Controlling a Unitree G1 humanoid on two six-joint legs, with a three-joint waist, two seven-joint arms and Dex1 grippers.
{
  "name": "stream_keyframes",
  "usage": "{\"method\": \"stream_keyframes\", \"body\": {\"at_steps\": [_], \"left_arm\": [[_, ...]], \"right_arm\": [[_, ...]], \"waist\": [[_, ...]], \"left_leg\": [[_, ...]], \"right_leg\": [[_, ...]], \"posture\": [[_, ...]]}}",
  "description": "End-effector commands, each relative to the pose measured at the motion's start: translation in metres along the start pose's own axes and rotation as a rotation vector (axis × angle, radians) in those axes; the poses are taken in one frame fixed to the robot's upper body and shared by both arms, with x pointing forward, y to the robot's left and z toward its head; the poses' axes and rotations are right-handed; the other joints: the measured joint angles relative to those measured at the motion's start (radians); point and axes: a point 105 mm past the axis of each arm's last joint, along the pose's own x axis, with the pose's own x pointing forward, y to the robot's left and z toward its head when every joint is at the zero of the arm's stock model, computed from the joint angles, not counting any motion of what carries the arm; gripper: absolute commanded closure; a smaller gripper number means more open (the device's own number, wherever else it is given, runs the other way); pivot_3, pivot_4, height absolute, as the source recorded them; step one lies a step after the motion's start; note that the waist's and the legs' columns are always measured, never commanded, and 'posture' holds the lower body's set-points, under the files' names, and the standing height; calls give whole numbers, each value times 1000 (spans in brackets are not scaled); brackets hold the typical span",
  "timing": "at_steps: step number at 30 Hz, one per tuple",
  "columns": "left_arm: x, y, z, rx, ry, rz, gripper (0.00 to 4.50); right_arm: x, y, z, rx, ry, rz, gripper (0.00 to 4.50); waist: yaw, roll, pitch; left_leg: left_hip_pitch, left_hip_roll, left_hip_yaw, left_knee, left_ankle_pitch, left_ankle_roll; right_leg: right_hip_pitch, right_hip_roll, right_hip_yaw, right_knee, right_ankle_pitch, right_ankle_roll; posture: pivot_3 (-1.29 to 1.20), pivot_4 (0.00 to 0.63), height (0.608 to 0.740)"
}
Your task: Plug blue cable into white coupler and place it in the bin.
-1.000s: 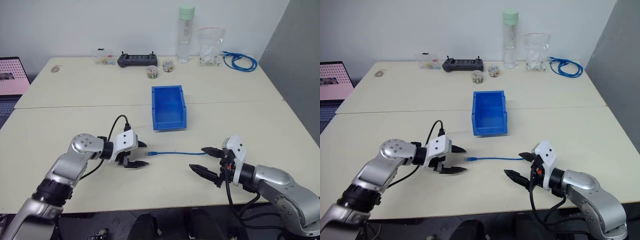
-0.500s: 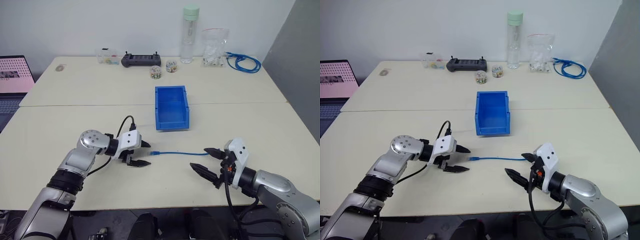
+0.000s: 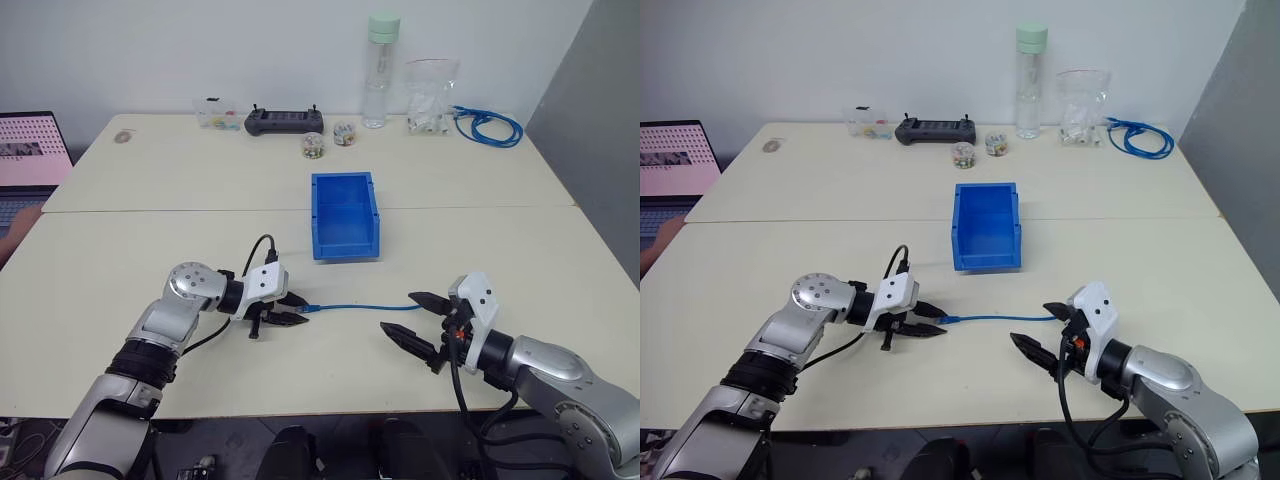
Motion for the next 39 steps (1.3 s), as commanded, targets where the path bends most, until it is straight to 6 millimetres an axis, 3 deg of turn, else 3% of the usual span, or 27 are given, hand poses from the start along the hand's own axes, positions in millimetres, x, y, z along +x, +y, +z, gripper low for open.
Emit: {"method": "stream_keyframes", "body": {"at_steps": [1, 8, 10, 13, 19, 22, 28, 32, 39], "left_arm": [[1, -9, -24, -49, 96, -24, 4198], [-8, -8, -29, -78, 120, 1, 4270], [-7, -4, -21, -158, 71, 41, 4270], [-6, 0, 18, -401, -122, 42, 4270], [-14, -27, 87, -857, -441, -223, 4270], [-14, -37, 103, -947, -504, -311, 4270], [-8, -67, 112, -1027, -523, -452, 4270], [-3, -82, 110, -1059, -544, -493, 4270], [1, -94, 114, -1078, -573, -512, 4270]], "right_arm": [[-1, 4, 6, -14, -26, 16, 0], [-1, 5, 4, -20, -15, 21, 0], [-2, 4, 6, -23, -19, 16, 0], [-8, 8, 13, 7, -35, 35, 0], [-34, 54, 5, 299, 21, 332, 0], [-36, 53, 8, 418, 10, 351, 0], [-21, 39, 28, 607, -68, 371, 0], [-14, 50, 45, 714, -96, 469, 0], [-10, 65, 42, 746, -41, 516, 0]], "waist": [[-1, 0, -1], [-4, 1, -2], [-6, 1, -2], [-6, 1, -2], [-3, -2, -1], [-7, -2, 0], [-11, -3, 0], [-10, -3, 0], [-2, -4, 0]], "left_leg": [[0, 0, 0, 0, 0, 0], [1, 1, 0, 0, 0, 0], [1, 1, 0, 0, 0, 0], [1, 1, 0, 0, 0, 0], [-4, 1, -4, 1, 0, 0], [-3, 1, -3, 1, 0, 0], [0, 1, -1, 1, 1, 1], [0, 2, 0, 0, 1, 1], [-2, 0, 0, 0, 1, 0]], "right_leg": [[0, 0, 0, 0, 0, 0], [0, 0, 0, 0, 0, 0], [0, 0, 0, 0, 0, 0], [0, 1, 0, 1, 0, 0], [-1, -1, -4, 0, 0, 0], [-1, -1, -3, 0, 0, 0], [0, 0, 0, 1, 0, 0], [0, 1, 2, 1, 0, 0], [-1, -1, 1, -1, 0, 1]], "posture": [[0, 150, 740], [0, 150, 740], [0, 150, 740], [0, 150, 740], [0, 150, 740], [0, 150, 740], [0, 150, 740], [0, 150, 740], [0, 150, 740]]}}
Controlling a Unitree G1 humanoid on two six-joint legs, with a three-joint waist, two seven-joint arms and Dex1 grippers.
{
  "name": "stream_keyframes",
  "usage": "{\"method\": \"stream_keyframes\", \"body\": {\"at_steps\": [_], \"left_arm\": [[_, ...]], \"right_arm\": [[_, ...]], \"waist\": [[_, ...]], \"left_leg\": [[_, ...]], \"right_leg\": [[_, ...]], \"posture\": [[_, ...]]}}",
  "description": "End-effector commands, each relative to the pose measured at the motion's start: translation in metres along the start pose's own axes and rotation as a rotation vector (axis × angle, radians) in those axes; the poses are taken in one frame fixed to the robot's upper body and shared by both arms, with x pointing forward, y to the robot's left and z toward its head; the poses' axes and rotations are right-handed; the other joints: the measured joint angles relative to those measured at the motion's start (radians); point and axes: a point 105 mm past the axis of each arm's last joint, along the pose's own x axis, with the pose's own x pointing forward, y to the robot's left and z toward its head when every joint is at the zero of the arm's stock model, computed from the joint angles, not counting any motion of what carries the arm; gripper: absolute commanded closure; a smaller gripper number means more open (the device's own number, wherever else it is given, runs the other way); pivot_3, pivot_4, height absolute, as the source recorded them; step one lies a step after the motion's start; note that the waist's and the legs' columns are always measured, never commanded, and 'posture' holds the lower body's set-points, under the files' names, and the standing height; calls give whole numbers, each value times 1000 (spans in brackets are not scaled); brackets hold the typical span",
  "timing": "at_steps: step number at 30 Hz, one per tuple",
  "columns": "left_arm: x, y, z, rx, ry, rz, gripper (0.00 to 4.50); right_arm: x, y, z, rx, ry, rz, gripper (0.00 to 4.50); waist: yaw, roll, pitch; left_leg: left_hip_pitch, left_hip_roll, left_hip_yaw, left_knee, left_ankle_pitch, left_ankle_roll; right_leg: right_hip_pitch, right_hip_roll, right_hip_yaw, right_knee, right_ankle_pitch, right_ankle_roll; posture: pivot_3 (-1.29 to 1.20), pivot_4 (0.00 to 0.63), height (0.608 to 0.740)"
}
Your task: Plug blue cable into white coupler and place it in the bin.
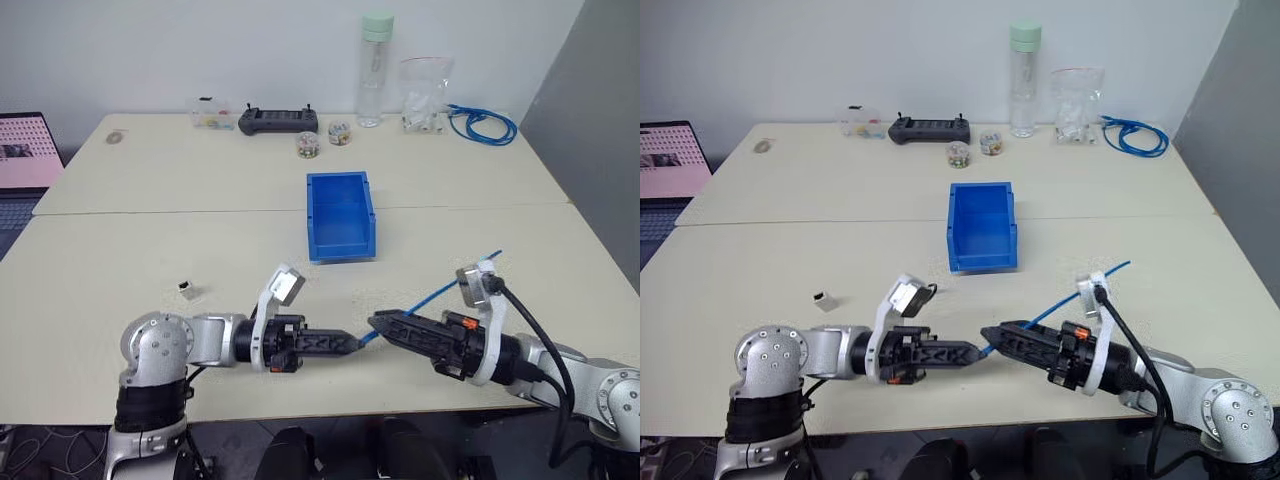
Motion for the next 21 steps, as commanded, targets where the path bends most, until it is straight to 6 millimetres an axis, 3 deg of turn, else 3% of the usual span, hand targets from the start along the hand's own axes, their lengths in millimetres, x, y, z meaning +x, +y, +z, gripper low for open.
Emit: {"method": "stream_keyframes", "body": {"at_steps": [1, 10, 15, 21], "left_arm": [[5, -10, -1, 27, -10, -31, 4270], [6, -14, -2, 25, -21, -28, 4270], [7, -15, -2, 19, -27, -27, 4270], [9, -16, 0, 12, -32, -25, 4270]], "right_arm": [[4, 15, -4, 13, 27, 66, 0], [7, 13, -8, 45, 41, 68, 0], [7, 10, -7, 49, 27, 61, 797], [6, 7, -8, 42, 32, 48, 2259]], "waist": [[1, 0, 0], [0, 0, 0], [0, 0, 0], [0, 0, 0]], "left_leg": [[0, 0, 0, 0, 0, 0], [1, 0, 0, 0, 0, 0], [0, 0, 0, 0, 0, 0], [0, 0, 0, 0, 0, 0]], "right_leg": [[0, 0, 0, 0, 0, 0], [0, 1, 0, 0, 0, 1], [0, 1, 0, 0, 0, 1], [0, 1, 1, 0, 0, 1]], "posture": [[0, 150, 740], [0, 150, 740], [0, 150, 740], [0, 150, 740]]}}
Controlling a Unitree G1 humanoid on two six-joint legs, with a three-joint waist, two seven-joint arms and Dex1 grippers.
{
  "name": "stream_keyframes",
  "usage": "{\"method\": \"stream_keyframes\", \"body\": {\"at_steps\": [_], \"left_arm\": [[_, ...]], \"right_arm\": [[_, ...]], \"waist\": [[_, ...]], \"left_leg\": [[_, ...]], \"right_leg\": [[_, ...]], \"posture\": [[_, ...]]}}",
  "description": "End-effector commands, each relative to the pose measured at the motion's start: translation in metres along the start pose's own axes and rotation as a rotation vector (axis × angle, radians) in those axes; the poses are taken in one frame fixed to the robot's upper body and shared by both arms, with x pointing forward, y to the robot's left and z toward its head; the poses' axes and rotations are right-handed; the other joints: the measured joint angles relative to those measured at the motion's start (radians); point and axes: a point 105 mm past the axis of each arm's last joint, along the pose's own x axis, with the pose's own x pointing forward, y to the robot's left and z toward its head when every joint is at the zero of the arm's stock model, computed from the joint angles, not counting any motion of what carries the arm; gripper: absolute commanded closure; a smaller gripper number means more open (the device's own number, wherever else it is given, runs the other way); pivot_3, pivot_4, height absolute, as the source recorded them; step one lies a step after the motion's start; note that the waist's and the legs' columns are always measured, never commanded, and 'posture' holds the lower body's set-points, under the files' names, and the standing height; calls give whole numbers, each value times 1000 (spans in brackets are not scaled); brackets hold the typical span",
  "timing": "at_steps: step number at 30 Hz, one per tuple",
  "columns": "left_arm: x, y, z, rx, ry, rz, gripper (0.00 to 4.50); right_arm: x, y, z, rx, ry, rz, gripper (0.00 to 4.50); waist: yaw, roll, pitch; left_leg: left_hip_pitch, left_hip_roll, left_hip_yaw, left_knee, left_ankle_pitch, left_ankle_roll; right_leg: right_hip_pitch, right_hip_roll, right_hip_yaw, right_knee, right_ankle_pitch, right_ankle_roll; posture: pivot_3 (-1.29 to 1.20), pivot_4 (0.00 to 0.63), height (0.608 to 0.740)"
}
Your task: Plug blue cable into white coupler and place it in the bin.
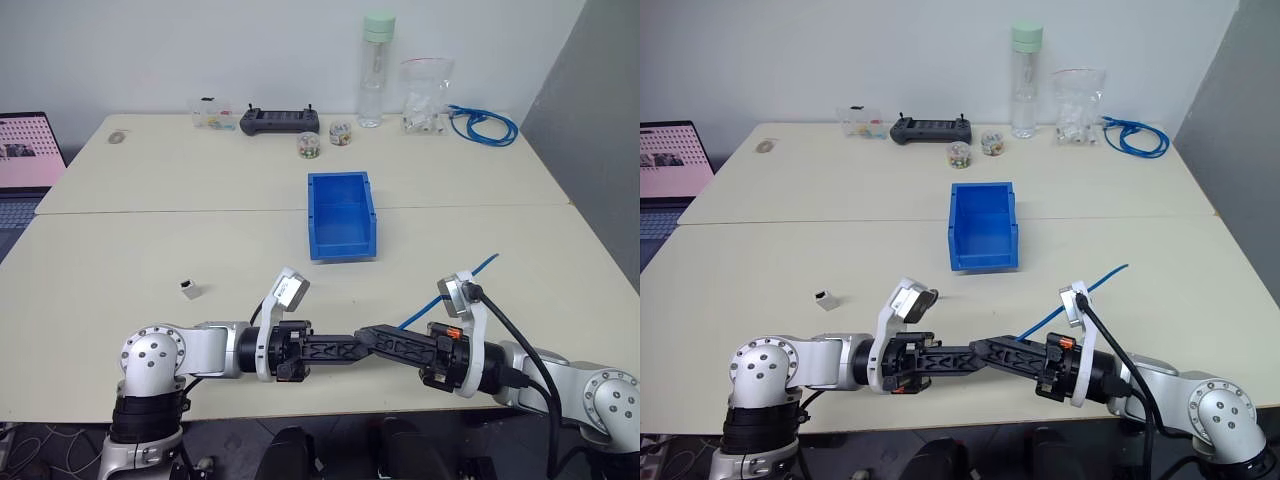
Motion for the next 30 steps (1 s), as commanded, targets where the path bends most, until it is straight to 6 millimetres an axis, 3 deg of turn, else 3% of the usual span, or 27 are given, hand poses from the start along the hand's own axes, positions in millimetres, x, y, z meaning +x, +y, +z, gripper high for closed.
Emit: {"method": "stream_keyframes", "body": {"at_steps": [1, 5, 9, 16, 18, 27, 30], "left_arm": [[3, -7, 1, 10, -6, -31, 4270], [4, -8, 2, 7, -13, -25, 4270], [5, -9, 3, 6, -20, -21, 4270], [6, -8, 6, 41, -46, 17, 4270], [5, -5, 6, 55, -46, 34, 3570], [-6, -15, 6, 146, 23, 28, 1849], [-22, -7, 1, 225, 32, 173, 1038]], "right_arm": [[0, 7, 1, -8, -5, 31, 2479], [0, 6, 2, -9, -4, 33, 3275], [0, 6, 2, -9, -3, 31, 4350], [2, 6, 2, -14, 5, 33, 4366], [2, 5, 4, -18, -2, 26, 4366], [1, -10, 13, -64, -10, -35, 4366], [-1, -16, 19, -73, -18, -41, 4366]], "waist": [[0, 0, 0], [0, 0, 0], [0, 0, 0], [0, 0, 0], [0, 0, 0], [-1, 0, 0], [-2, 0, 0]], "left_leg": [[0, 0, 0, 0, 0, 0], [0, 0, 0, 0, 0, 0], [0, 0, 0, 0, 0, 0], [0, 0, 0, 0, 0, 0], [0, 0, 0, -1, 0, 0], [0, 0, 0, -1, 0, 0], [0, 0, 1, -2, 0, 0]], "right_leg": [[0, 0, 0, 0, 0, 0], [0, 0, 0, 0, 0, 0], [0, 0, 0, 0, 0, 0], [0, 0, 0, -1, 0, 0], [0, 0, 0, -1, 0, 0], [0, 0, 0, -1, 0, 0], [-1, 1, 1, -2, 0, 0]], "posture": [[0, 150, 740], [0, 150, 740], [0, 150, 740], [0, 150, 740], [0, 150, 740], [0, 150, 740], [0, 150, 740]]}}
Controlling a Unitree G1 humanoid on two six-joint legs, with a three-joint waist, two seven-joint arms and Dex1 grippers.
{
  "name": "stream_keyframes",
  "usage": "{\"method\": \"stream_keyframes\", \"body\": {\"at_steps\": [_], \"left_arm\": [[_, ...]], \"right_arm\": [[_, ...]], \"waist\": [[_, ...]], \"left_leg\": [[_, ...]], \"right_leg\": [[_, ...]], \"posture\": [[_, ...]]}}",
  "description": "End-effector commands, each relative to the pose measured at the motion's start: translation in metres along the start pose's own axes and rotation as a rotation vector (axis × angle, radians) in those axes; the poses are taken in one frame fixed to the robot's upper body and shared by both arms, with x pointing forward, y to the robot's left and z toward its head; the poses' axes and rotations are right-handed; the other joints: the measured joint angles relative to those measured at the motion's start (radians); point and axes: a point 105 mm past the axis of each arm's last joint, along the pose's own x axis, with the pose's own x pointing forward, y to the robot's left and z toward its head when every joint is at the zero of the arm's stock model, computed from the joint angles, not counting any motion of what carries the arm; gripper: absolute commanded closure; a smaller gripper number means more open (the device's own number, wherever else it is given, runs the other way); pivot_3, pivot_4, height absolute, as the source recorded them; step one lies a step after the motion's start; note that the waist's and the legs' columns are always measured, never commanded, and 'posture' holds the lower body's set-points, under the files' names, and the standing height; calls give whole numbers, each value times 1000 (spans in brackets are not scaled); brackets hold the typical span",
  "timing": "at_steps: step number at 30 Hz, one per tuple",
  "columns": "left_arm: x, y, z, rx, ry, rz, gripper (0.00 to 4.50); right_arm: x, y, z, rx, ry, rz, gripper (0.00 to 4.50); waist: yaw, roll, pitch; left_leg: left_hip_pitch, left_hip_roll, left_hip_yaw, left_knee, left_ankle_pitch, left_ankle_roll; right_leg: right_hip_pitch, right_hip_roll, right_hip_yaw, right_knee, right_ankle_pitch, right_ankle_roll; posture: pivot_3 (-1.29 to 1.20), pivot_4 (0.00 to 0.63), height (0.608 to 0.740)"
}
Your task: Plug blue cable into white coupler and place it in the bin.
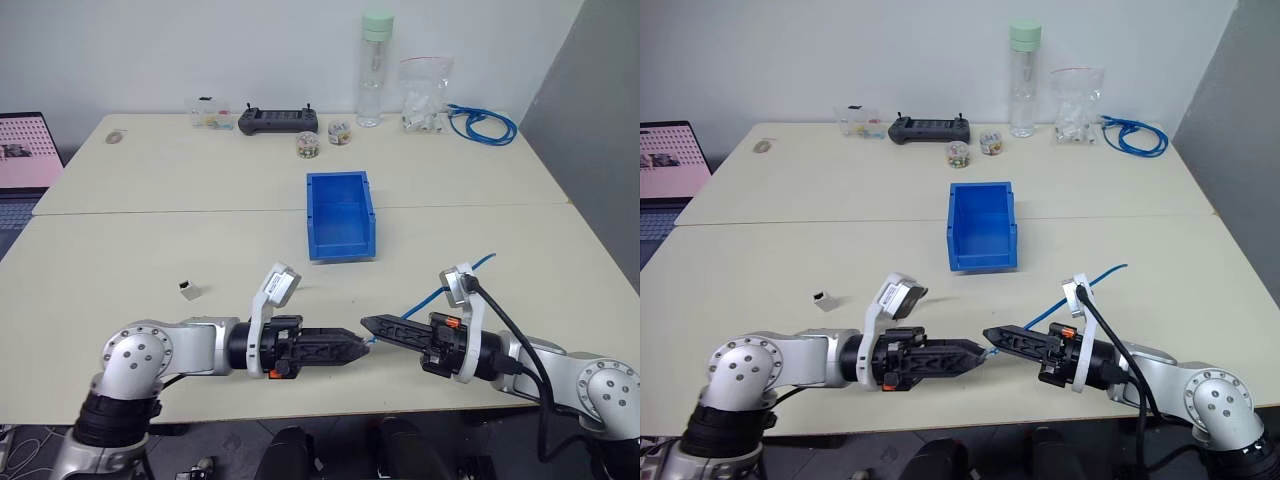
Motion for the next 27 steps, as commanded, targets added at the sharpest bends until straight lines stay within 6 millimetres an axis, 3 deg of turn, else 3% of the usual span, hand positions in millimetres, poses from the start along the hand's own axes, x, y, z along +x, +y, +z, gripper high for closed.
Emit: {"method": "stream_keyframes", "body": {"at_steps": [1, 5, 10, 12, 16, 19, 27], "left_arm": [[-18, 3, -6, 160, 16, 170, 827], [-32, 19, -8, 301, -77, 468, 60], [-66, 56, -11, 388, -276, 1021, 14], [-92, 74, -20, 406, -360, 1308, 14], [-122, 88, -17, 440, -506, 1606, 14], [-143, 96, -13, 436, -606, 1759, 14], [-157, 122, -3, 408, -716, 1846, 14]], "right_arm": [[-2, -3, 11, -33, -12, 12, 4366], [-6, -10, 19, -48, -12, 5, 4366], [-9, -16, 25, -74, 14, 11, 4366], [-6, -19, 28, -85, 31, 16, 4366], [-3, -19, 34, -106, 54, 35, 4366], [-2, -19, 39, -120, 64, 41, 4366], [-5, -20, 40, -142, 77, 25, 4366]], "waist": [[0, 0, 0], [0, 0, 0], [11, -1, 1], [14, -1, 1], [24, -1, 1], [28, 0, 0], [29, 0, 0]], "left_leg": [[0, 0, 0, 0, 0, 0], [0, 1, 0, -2, 0, 0], [-1, 0, 0, -1, 0, 0], [-2, 0, 0, -1, 0, 0], [-1, 0, 1, -1, 0, 0], [-1, 1, 0, -1, 0, 1], [-3, 0, 1, 0, 0, 1]], "right_leg": [[0, 0, 0, 0, 0, 0], [-1, 0, 1, -2, 0, 0], [1, -1, 1, -5, 1, 1], [1, -1, 1, -6, 1, 2], [1, -1, 2, -6, 2, 2], [1, 0, 0, -5, 3, 1], [1, -1, 0, -6, 5, -2]], "posture": [[0, 150, 740], [0, 150, 740], [0, 150, 740], [0, 150, 740], [0, 150, 740], [0, 150, 740], [0, 150, 740]]}}
